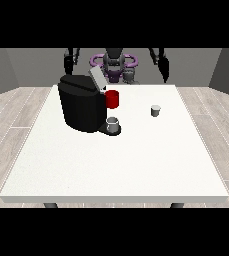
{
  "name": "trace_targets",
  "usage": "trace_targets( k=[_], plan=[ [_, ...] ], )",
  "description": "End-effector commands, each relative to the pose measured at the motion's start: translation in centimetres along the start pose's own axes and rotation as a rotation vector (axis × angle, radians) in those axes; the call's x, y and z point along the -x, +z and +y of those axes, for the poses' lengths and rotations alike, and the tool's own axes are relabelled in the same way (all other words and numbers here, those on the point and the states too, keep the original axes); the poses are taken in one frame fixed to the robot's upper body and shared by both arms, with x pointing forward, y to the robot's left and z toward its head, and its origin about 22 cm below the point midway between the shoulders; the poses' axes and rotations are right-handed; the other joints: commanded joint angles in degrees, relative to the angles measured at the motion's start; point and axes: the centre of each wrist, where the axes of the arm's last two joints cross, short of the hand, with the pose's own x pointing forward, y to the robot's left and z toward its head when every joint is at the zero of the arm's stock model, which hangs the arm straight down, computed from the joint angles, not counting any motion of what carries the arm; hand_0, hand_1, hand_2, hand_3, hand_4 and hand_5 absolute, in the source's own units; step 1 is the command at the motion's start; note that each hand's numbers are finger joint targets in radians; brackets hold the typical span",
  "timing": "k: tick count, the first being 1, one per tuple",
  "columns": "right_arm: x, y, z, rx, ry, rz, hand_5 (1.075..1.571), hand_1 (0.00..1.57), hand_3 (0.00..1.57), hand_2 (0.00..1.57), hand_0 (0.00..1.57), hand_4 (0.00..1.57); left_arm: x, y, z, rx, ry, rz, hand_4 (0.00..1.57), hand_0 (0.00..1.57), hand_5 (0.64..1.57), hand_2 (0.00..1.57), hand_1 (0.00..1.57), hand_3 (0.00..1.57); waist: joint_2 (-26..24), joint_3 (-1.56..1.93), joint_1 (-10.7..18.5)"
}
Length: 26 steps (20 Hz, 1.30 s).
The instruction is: Insert the coffee pod into the coffee machine and close the lid
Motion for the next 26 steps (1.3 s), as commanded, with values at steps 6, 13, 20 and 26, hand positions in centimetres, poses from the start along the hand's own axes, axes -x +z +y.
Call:
trace_targets(
  k=[6,13,20,26],
  plan=[
    [0.9,0.0,0.4,-0.011,0.012,0.069,1.571,0.00,0.00,0.00,0.00,0.13,-1.6,-2.6,1.3,0.095,0.058,-0.176,0.27,0.00,1.571,0.00,0.00,0.00,-1.46,-0.08,-3.31],
    [1.5,0.5,0.9,0.181,-0.060,-0.027,1.571,0.00,0.00,0.00,0.00,0.22,-0.8,-1.9,1.8,0.138,-0.079,-0.147,0.32,0.00,1.571,0.00,0.00,0.00,-3.57,-0.05,-3.35],
    [0.0,-0.8,2.7,0.149,-0.060,-0.096,1.571,0.00,0.00,0.00,0.00,0.13,-3.3,-6.6,8.1,0.079,-0.220,-0.131,0.00,0.00,1.571,0.00,0.00,0.00,2.00,-0.07,-7.10],
    [-0.1,-2.0,1.1,0.124,-0.058,-0.146,1.571,0.00,0.00,0.00,0.00,0.23,-2.2,-8.1,7.4,0.133,-0.237,-0.077,0.00,0.00,1.571,0.00,0.00,0.00,6.70,-0.07,-8.39]
  ],
)
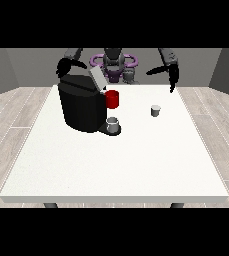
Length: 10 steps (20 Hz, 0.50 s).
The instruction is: Insert the coffee pod into the coffee machine and close the lid
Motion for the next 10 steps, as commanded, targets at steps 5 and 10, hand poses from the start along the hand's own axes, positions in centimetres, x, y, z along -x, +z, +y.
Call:
trace_targets(
  k=[5,10],
  plan=[
    [-2.5,-1.8,3.4,-0.044,0.005,-0.059,1.571,0.00,0.00,0.00,0.00,0.34,0.8,-3.2,1.2,-0.061,-0.059,0.046,0.00,0.00,1.571,0.00,0.00,0.00,6.74,-0.04,-2.75],
    [-1.7,-1.8,2.0,-0.036,-0.007,-0.002,1.571,0.00,0.00,0.00,0.00,0.40,2.7,-3.3,1.5,-0.018,-0.096,0.138,0.00,0.00,1.571,0.00,0.00,0.00,5.42,-0.02,-2.68]
  ],
)
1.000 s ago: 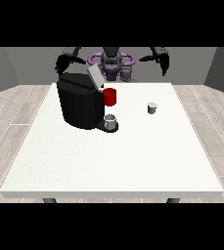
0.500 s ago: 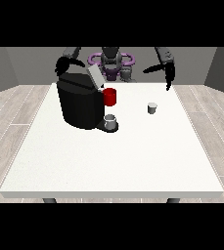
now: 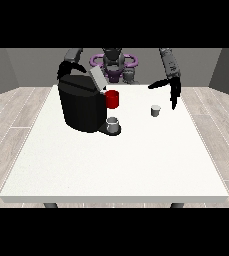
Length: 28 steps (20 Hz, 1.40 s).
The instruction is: Insert the coffee pod into the coffee machine and close the lid
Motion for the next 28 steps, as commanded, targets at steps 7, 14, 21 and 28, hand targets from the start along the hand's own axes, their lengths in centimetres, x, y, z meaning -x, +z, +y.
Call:
trace_targets(
  k=[7,14,21,28],
  plan=[
    [0.3,-2.6,0.3,0.040,0.034,0.020,1.571,0.00,0.00,0.00,0.00,0.43,-0.7,-2.7,-2.4,0.047,-0.155,0.020,0.00,0.00,1.571,0.11,0.00,0.00,2.65,0.01,0.87],
    [0.2,-3.3,-0.2,0.055,0.083,0.068,1.571,0.00,0.00,0.00,0.00,0.36,0.8,-2.9,-1.3,0.061,-0.194,0.117,0.00,0.65,1.571,0.72,0.65,0.35,1.28,0.00,1.30],
    [-0.2,-3.0,-0.2,0.021,0.053,0.055,1.571,0.00,0.00,0.00,0.00,0.47,2.8,-2.0,-1.6,0.065,-0.380,0.122,0.00,0.58,1.571,0.72,0.58,0.47,2.52,0.00,-0.09],
    [0.0,-2.7,1.3,0.019,0.058,0.046,1.571,0.00,0.00,0.00,0.00,0.49,1.3,-3.7,-2.2,0.016,-0.473,0.086,0.00,0.67,1.571,0.81,0.67,0.55,3.36,0.00,-1.30]
  ],
)
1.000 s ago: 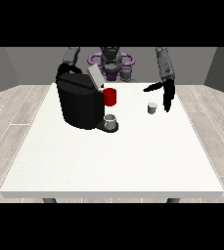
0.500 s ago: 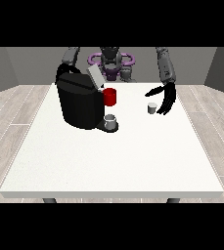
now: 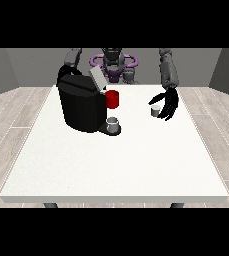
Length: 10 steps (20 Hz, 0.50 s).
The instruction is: Insert the coffee pod into the coffee machine and close the lid
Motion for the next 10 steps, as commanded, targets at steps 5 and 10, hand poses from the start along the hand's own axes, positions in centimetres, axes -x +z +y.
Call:
trace_targets(
  k=[5,10],
  plan=[
    [-0.3,0.1,-0.7,0.000,0.007,-0.027,1.571,0.00,0.00,0.00,0.00,0.50,0.1,-0.6,0.5,-0.122,-0.055,-0.070,0.35,0.77,1.571,0.92,0.77,0.69,2.35,-0.09,-0.79],
    [1.0,0.1,-1.3,0.023,-0.042,0.006,1.571,0.00,0.00,0.00,0.00,0.52,-0.3,-0.6,-0.7,-0.104,-0.148,-0.091,0.32,0.97,1.571,1.09,0.97,0.86,-0.05,-0.06,0.53]
  ],
)
